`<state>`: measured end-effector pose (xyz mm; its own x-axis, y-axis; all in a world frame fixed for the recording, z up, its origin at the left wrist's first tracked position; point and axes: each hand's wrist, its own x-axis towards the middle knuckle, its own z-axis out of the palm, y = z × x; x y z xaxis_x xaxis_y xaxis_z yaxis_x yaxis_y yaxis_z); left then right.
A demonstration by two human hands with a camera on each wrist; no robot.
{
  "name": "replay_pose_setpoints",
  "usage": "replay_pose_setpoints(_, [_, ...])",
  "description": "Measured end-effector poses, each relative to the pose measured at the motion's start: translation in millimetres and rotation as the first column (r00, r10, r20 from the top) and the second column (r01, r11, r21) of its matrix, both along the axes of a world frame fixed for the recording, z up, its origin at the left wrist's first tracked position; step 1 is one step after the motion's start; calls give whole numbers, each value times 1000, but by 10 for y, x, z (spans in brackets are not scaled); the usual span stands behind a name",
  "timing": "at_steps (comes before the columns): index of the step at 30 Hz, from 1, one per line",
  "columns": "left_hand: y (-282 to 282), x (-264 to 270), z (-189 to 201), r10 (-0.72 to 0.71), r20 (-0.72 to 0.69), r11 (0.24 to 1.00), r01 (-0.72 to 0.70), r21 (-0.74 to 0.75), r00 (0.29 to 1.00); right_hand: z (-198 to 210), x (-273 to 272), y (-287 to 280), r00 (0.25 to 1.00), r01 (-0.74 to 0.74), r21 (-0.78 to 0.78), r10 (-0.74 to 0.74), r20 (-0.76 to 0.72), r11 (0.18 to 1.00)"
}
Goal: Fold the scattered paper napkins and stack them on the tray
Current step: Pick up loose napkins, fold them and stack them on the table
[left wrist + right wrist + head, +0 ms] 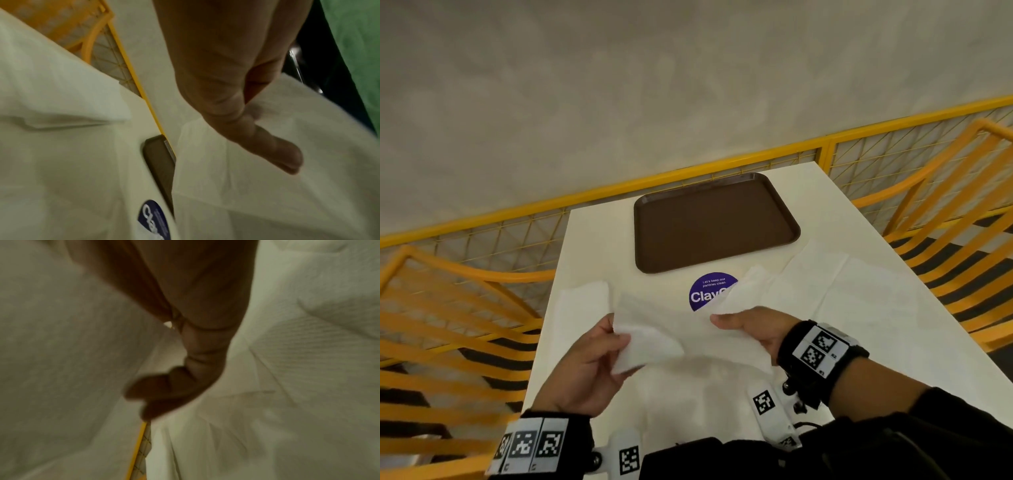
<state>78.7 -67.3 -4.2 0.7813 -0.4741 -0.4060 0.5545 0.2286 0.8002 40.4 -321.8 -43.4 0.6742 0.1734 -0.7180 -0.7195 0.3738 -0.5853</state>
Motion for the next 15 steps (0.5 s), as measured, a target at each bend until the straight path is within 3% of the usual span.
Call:
replay_pose_setpoints(3, [74, 6, -27, -127, -3, 991, 127, 34, 992, 124, 26, -93, 977, 34, -120, -8, 212, 992])
replay_pose_setpoints(6, [75, 39, -18, -176, -19, 979, 177, 102, 984, 278, 10, -202, 920, 31, -266, 77, 385, 964])
replay_pose_setpoints(10, [-159, 60, -16, -177, 49, 941, 154, 302, 983, 442, -63, -283, 872, 57, -300, 99, 479, 952])
replay_pose_setpoints(15, [-358, 3, -16, -119, 188, 963, 67, 261, 975, 521, -127, -340, 839, 141, -279, 35, 543, 950])
